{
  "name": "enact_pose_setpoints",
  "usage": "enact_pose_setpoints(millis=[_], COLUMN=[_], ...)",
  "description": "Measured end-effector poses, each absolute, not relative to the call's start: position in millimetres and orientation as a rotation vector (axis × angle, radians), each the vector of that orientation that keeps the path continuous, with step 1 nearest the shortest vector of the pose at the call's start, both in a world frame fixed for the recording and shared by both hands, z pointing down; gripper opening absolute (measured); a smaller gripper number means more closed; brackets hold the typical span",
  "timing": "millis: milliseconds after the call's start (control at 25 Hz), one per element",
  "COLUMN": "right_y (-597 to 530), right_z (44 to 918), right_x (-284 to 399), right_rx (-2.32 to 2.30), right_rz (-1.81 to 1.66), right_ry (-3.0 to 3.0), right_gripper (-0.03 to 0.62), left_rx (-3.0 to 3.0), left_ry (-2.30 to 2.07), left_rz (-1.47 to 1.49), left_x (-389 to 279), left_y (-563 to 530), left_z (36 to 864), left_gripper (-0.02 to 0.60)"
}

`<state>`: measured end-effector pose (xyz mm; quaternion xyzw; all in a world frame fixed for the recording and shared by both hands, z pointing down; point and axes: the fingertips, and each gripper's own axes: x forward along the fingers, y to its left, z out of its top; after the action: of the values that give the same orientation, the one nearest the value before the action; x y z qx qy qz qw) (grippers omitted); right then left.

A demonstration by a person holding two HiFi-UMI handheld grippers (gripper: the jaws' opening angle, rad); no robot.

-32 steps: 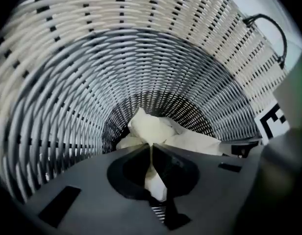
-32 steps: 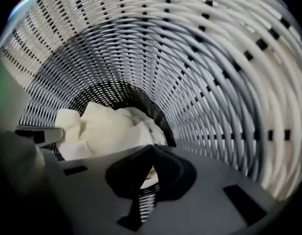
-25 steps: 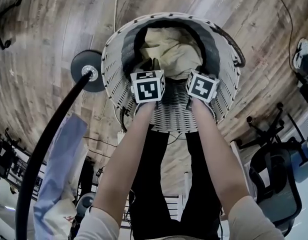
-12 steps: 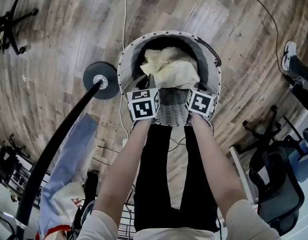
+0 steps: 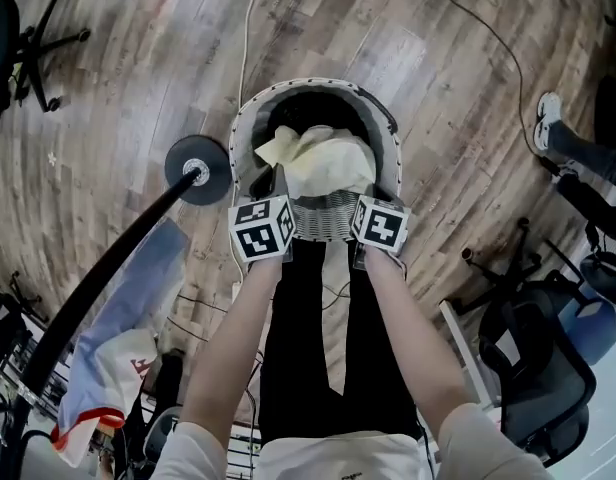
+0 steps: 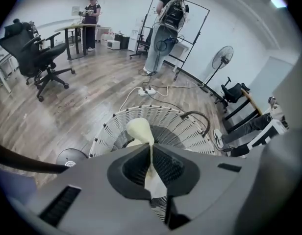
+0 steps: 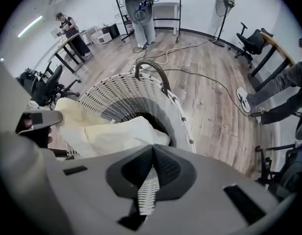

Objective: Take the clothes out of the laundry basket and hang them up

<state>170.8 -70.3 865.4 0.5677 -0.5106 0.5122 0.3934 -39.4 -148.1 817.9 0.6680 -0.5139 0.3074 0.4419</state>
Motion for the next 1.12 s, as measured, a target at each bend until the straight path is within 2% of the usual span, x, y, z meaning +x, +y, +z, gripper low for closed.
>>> enact_pose_setpoints(millis=[560,1120], right_y=[-57,-67], right_z=[767,655], right_x=[202,180], right_rx=[1.312,1.118], right_rz=[1.237,1.232], right_ry=[-1.477,-1.768], right_gripper=[0.008,0.009], left_rx=[1.677,1.788], left_ry=[-1.459,-1.648], left_rz=[0.571,0.271], left_x=[-31,-28], left_y=[-131,-143], left_z=[669,498], left_gripper=[0.029,0.029])
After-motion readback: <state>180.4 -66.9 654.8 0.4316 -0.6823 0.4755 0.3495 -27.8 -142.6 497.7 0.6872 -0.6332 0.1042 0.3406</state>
